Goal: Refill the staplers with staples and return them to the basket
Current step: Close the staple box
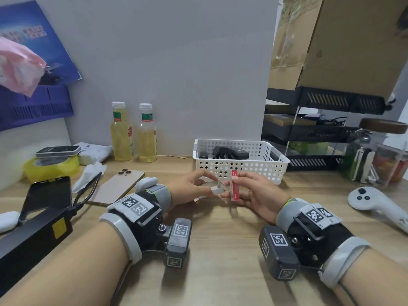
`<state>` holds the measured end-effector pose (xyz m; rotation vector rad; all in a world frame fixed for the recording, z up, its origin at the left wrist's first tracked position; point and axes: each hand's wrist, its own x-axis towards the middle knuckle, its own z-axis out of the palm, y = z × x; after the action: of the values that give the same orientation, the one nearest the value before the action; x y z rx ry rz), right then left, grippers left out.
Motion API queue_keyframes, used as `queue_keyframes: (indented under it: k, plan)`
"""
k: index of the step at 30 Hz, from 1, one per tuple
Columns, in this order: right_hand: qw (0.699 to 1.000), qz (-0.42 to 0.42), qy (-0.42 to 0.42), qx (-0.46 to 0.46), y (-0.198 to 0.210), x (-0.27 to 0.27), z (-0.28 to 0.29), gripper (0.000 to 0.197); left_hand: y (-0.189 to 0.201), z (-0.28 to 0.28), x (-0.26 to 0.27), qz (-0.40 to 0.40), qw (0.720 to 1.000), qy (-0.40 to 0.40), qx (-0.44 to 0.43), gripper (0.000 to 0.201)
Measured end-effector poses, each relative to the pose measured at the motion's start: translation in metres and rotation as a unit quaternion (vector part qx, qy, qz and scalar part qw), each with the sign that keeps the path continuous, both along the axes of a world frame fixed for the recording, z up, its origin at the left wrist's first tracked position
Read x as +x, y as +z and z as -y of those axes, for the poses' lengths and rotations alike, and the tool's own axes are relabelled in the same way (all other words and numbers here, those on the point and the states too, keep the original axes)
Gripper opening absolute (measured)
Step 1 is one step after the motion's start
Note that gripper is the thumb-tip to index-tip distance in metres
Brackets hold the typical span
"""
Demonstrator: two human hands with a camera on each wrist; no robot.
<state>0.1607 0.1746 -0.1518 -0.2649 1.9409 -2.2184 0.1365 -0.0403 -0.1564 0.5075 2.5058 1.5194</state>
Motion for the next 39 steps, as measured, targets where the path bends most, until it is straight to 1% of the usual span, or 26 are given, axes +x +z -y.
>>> queue_keyframes:
  k: [2,6,9,11,14,19,21,23,25,27,28,30,31,33,36,39]
  plan:
    - [1.000,-0.014,0.018,0.001,0.004,0.003,0.000,0.036,0.000,0.001,-0.003,-0.004,1.000,0.004,-0.004,0.031]
    - [0.995,-0.052,0.074,0.045,0.008,0.008,0.001,0.033,0.001,0.001,-0.003,-0.005,1.000,0.008,-0.002,0.030]
    - [0.994,-0.051,0.068,0.073,0.006,0.006,0.004,0.034,0.002,0.001,-0.002,-0.003,1.000,0.007,0.001,0.028]
    - [0.996,-0.043,0.049,0.055,0.003,0.005,0.004,0.030,0.003,0.001,-0.002,0.001,1.000,0.009,0.008,0.027]
    - [0.999,-0.029,0.027,-0.002,0.002,0.003,0.001,0.021,0.000,0.002,-0.004,0.000,1.000,0.009,0.017,0.028]
    - [0.999,-0.031,-0.003,-0.030,0.003,0.004,0.003,0.019,-0.001,0.002,-0.003,0.013,0.999,0.004,0.031,0.030]
    - [0.998,-0.036,-0.013,-0.042,0.003,0.004,0.003,0.020,-0.001,0.002,-0.003,0.022,0.999,0.010,0.038,0.035]
    - [0.999,-0.037,0.001,-0.038,0.003,0.004,0.003,0.020,-0.001,0.002,-0.002,0.024,0.999,0.011,0.037,0.042]
    - [0.999,-0.039,0.026,-0.024,0.003,0.005,0.005,0.019,0.001,0.002,0.000,0.016,0.999,0.004,0.034,0.038]
    - [0.998,-0.042,0.039,-0.019,0.002,0.006,0.005,0.022,0.002,0.002,0.001,0.017,0.999,-0.006,0.036,0.034]
    - [0.998,-0.041,0.045,-0.017,0.002,0.006,0.005,0.027,0.002,0.003,0.002,0.015,0.999,-0.011,0.037,0.034]
    - [0.997,-0.039,0.058,-0.011,0.002,0.006,0.005,0.037,0.003,0.003,0.005,0.002,0.999,-0.015,0.028,0.036]
    - [0.997,-0.041,0.060,-0.009,0.002,0.006,0.005,0.037,0.003,0.003,0.005,-0.005,1.000,-0.012,0.022,0.038]
    - [0.998,-0.048,0.044,-0.004,0.001,0.006,0.005,0.033,0.002,0.003,0.004,-0.009,1.000,-0.003,0.030,0.039]
    - [0.998,-0.054,-0.004,0.022,-0.002,0.002,0.002,0.031,0.002,0.001,0.004,0.003,0.997,-0.005,0.071,0.033]
    - [0.996,-0.054,-0.047,0.050,-0.004,-0.003,-0.001,0.024,0.002,0.002,0.005,0.006,0.995,-0.001,0.095,0.031]
